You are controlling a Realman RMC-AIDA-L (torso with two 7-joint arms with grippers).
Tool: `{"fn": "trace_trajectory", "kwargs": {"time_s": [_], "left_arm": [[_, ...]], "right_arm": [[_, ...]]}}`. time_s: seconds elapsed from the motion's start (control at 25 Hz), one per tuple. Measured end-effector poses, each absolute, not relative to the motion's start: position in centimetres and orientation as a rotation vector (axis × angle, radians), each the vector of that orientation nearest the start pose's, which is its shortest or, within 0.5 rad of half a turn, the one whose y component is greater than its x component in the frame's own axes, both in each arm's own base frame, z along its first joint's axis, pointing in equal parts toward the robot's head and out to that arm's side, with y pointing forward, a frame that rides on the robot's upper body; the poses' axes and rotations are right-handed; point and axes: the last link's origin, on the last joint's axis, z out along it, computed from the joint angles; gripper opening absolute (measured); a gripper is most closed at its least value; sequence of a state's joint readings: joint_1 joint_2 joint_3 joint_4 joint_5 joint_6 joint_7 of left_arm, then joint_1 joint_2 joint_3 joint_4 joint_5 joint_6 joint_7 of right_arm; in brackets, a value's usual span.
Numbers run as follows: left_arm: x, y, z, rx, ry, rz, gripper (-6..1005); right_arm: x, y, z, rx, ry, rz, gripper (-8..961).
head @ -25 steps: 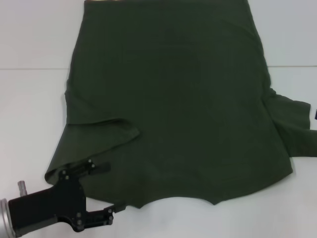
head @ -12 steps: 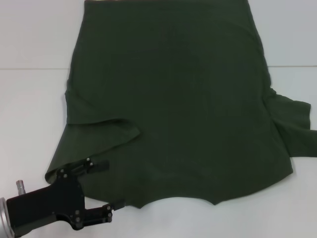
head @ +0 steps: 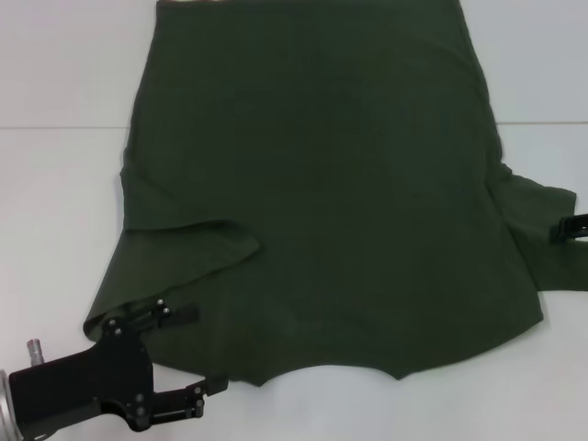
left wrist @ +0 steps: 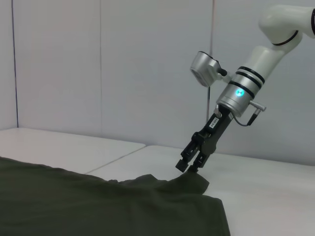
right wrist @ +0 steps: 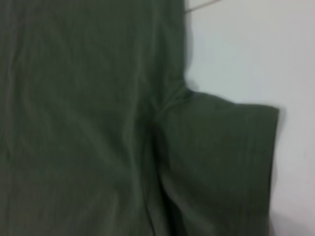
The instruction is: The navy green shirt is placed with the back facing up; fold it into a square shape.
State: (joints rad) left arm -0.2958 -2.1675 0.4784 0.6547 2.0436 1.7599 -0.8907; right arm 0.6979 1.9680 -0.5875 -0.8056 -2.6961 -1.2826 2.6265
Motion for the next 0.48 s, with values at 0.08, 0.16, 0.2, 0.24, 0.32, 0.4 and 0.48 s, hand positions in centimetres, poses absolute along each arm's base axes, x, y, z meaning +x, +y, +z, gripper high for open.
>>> {"fn": "trace_trajectory", "kwargs": {"time_s": [0.08,0.16,0.2,0.24,0.32,0.4,0.48], "left_arm": [[-30.50,23.93,-1.06,-2.600,-0.314,-0.831,872],[-30.49,23.95,-1.06,-2.601,-0.314,-0.831,872],[-30.48,23.95,-1.06,-2.601,-0.314,-0.831,872],[-30.48,23.96,-1.06,-2.601,-0.314,-0.831,872],[-30.47,23.99,-1.07,-2.601,-0.314,-0.831,873],[-30.47,24.04,-1.07,-2.600,-0.315,-0.829,873],[-30.49,24.10,-1.05,-2.599,-0.315,-0.826,873]], "right_arm": [[31.42,39.90,8.01,-1.874,1.728,0.078,863],[31.52,39.95,7.69,-1.873,1.728,0.075,860],[31.61,39.92,7.49,-1.873,1.734,0.072,859],[31.68,39.91,7.34,-1.872,1.738,0.069,857],[31.85,39.92,7.15,-1.871,1.741,0.060,854],[31.96,39.92,7.13,-1.868,1.743,0.054,851],[31.96,39.99,7.25,-1.864,1.741,0.054,777]]}}
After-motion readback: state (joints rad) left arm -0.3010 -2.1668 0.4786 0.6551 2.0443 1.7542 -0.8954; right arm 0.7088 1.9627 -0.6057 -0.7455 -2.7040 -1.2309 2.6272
